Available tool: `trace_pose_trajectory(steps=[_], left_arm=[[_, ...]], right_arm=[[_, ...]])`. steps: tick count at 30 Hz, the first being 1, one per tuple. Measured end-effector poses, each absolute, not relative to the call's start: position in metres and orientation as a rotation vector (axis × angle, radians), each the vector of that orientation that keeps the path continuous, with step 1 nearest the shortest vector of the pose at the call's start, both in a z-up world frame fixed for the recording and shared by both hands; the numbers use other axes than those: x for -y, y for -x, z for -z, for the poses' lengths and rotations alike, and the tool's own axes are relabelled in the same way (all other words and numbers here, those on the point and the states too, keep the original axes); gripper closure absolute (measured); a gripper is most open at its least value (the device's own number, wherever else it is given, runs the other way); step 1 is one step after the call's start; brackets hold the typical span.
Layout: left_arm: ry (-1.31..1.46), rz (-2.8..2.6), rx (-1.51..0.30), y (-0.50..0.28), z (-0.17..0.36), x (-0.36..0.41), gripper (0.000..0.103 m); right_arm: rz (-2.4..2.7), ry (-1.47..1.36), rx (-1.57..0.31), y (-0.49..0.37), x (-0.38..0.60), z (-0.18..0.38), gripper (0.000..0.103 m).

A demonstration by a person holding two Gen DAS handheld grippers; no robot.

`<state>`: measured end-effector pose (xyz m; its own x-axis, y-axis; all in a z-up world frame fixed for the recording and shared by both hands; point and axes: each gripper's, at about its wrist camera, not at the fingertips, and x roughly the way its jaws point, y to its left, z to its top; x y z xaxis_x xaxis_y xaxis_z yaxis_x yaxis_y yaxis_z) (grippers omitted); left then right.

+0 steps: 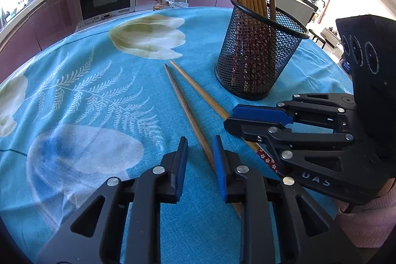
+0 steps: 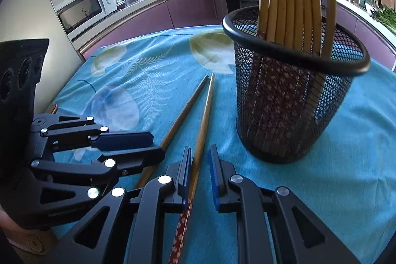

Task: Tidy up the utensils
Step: 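Close the left tool on a chopstick while the right tool grasps another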

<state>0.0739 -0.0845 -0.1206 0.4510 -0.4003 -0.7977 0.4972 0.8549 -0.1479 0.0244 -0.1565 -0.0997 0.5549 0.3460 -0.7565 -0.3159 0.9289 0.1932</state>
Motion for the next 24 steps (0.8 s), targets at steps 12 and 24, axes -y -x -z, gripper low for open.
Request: trace_pose_trajectory(steps=[12,24], left_arm=[[-0.116,0.532,-0.967,-0.085,0.121,0.088,0.076],[-0.107,0.529,-0.975,-0.100,0.123,0.098,0.090]], right_arm=[[-0.395,-0.093,-0.907,-0.025,0.165,0.100,0.096],[-0.415,-0.130,-0.886,-0.018,0.174,0.092,0.097]])
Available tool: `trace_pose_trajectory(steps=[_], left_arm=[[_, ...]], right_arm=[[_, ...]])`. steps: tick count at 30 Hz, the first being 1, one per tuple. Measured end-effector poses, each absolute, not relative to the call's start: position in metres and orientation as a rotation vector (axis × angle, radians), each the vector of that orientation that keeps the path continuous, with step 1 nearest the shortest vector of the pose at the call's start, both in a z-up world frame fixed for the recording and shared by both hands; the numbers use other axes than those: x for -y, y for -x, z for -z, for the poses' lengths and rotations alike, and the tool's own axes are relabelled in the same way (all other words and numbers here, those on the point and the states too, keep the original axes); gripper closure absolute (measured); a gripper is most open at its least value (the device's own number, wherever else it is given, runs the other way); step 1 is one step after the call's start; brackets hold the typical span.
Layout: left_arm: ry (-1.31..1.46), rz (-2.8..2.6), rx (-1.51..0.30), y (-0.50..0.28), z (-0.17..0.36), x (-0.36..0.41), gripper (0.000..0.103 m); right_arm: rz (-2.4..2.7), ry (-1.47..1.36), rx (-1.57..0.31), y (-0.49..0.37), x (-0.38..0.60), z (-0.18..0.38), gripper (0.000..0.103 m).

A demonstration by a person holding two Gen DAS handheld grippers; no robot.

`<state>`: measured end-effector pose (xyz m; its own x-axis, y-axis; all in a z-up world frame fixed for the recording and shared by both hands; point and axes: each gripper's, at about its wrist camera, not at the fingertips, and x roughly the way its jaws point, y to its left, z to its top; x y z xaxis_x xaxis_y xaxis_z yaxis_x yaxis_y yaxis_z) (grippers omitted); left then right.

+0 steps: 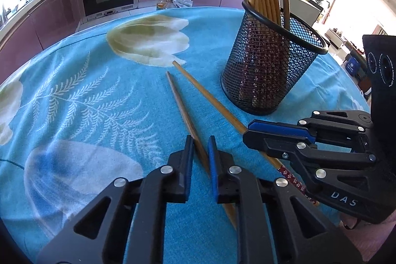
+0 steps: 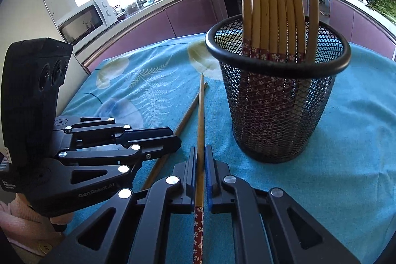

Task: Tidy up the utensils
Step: 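Close the left tool on a chopstick while the right tool grasps another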

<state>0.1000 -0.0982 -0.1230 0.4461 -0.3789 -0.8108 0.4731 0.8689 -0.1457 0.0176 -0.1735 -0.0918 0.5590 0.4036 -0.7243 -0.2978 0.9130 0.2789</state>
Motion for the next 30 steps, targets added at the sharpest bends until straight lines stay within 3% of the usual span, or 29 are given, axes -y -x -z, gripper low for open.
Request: trace_pose_trajectory(steps=[13,25,30], left_arm=[[-0.105,0.522,-0.975,-0.082,0.123,0.094,0.094],[-0.166,0.524,-0.973,-0.090,0.123,0.104,0.087],[-0.162,0.507,-0.973,-0.094,0.122,0.105,0.093]], right_arm=[[-0.433,-0.138,-0.890,-0.015,0.175,0.093,0.097],[-0.412,-0.078,-0.902,-0.020,0.166,0.100,0.095],[-0.411,-0.084,-0.900,-0.019,0.167,0.100,0.097]])
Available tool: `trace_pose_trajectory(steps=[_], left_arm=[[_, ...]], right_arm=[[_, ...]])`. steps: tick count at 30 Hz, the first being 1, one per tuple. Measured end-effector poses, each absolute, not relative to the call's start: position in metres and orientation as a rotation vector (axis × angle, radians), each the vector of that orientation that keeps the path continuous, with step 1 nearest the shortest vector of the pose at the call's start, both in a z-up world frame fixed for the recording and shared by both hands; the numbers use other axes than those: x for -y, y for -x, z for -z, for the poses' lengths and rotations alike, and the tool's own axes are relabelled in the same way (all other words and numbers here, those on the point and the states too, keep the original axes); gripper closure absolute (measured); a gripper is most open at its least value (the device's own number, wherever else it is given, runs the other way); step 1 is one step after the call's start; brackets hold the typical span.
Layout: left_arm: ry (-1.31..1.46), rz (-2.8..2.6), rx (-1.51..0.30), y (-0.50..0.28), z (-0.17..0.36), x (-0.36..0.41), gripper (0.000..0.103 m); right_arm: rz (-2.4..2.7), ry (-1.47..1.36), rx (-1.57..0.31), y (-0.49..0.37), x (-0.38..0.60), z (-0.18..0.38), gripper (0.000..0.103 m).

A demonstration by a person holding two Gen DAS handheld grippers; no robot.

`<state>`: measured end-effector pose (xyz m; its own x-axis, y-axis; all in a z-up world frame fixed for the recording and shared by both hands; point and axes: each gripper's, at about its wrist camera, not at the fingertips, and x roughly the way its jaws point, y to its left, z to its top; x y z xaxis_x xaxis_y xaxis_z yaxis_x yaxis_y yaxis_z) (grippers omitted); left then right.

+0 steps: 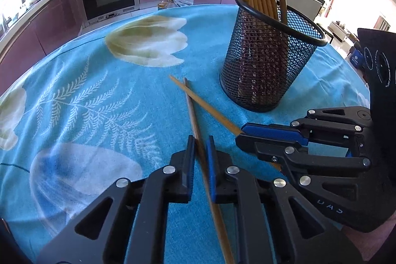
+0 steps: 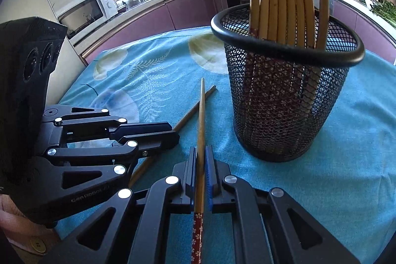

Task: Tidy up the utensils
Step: 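Close the left tool on a chopstick while the right tool grasps another, then lift the left tool's chopstick upright while the right tool raises its own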

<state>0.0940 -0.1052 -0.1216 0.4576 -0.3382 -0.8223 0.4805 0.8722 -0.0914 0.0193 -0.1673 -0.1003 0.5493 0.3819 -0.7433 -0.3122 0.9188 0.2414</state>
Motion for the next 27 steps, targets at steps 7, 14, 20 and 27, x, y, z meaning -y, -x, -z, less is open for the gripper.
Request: trace_pose_trajectory(steps=[7,14,20,27], left_arm=[[-0.138,0.509,-0.965,-0.089,0.118,0.101,0.095],[-0.110,0.525,-0.925,-0.081,0.102,0.093,0.095],[-0.079,0.539,-0.889,-0.077,0.087,0.082,0.095],[-0.049,0.549,-0.858,-0.070,0.071,0.073,0.095]], right_arm=[[-0.439,-0.104,-0.868,-0.013,0.170,0.091,0.097],[-0.456,-0.110,-0.827,-0.006,0.171,0.076,0.097],[-0.467,-0.115,-0.786,0.000,0.174,0.063,0.097],[-0.472,-0.120,-0.749,0.005,0.179,0.050,0.097]])
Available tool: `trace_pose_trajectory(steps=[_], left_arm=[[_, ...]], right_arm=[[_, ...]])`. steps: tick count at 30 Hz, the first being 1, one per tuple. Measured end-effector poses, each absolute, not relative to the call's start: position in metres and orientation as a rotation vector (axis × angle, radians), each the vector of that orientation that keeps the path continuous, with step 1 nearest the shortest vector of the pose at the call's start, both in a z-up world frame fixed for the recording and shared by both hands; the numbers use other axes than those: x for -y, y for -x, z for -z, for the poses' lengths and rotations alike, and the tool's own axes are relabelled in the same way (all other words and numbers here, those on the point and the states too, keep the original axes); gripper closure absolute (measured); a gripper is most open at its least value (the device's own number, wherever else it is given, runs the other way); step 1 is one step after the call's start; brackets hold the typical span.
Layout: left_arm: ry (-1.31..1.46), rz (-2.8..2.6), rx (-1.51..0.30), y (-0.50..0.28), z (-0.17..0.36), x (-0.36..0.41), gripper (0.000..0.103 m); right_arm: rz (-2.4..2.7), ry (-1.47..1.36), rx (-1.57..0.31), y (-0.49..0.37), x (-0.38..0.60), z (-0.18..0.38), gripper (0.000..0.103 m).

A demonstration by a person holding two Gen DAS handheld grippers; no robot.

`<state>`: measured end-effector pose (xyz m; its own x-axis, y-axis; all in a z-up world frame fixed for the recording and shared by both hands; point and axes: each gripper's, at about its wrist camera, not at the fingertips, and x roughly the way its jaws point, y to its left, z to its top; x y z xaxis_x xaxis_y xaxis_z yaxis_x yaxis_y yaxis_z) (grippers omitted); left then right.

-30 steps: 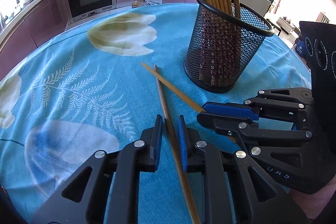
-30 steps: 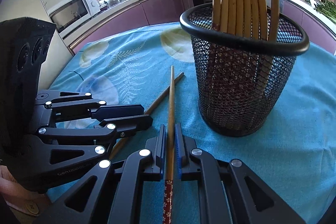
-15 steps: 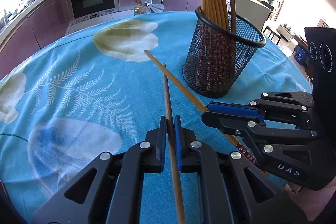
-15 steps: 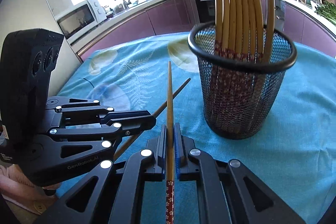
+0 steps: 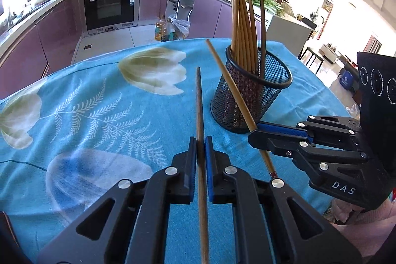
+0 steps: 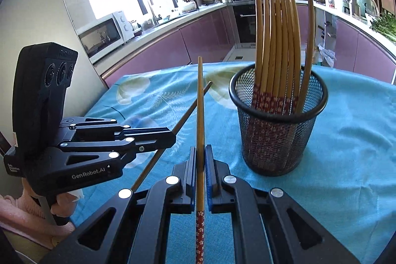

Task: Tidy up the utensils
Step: 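Lift the left tool's chopstick upright while the right tool raises its own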

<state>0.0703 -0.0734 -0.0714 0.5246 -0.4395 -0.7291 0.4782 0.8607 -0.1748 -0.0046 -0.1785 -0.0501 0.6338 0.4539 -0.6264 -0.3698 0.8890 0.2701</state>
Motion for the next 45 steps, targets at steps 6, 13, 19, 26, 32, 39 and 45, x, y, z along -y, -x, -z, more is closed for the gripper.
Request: trace_pose_trajectory(steps=[6,13,19,26,32,39,45], left_arm=[[-0.027,0.567,-0.828,-0.064,0.057,0.069,0.095],[-0.013,0.580,-0.794,-0.060,0.045,0.066,0.095],[-0.005,0.600,-0.774,-0.055,0.036,0.064,0.095],[-0.011,0.624,-0.765,-0.050,0.031,0.068,0.095],[-0.021,0.646,-0.763,-0.048,0.032,0.072,0.096],[-0.038,0.663,-0.769,-0.050,0.034,0.078,0.095],[-0.042,0.665,-0.786,-0.052,0.038,0.081,0.095]], right_arm=[[-0.472,-0.122,-0.726,0.009,0.185,0.042,0.097],[-0.466,-0.122,-0.719,0.010,0.190,0.038,0.097],[-0.469,-0.115,-0.725,0.013,0.189,0.038,0.097],[-0.487,-0.101,-0.720,0.015,0.186,0.037,0.097],[-0.496,-0.093,-0.709,0.017,0.187,0.034,0.097],[-0.500,-0.090,-0.694,0.019,0.189,0.030,0.097],[-0.502,-0.089,-0.683,0.020,0.187,0.027,0.097]])
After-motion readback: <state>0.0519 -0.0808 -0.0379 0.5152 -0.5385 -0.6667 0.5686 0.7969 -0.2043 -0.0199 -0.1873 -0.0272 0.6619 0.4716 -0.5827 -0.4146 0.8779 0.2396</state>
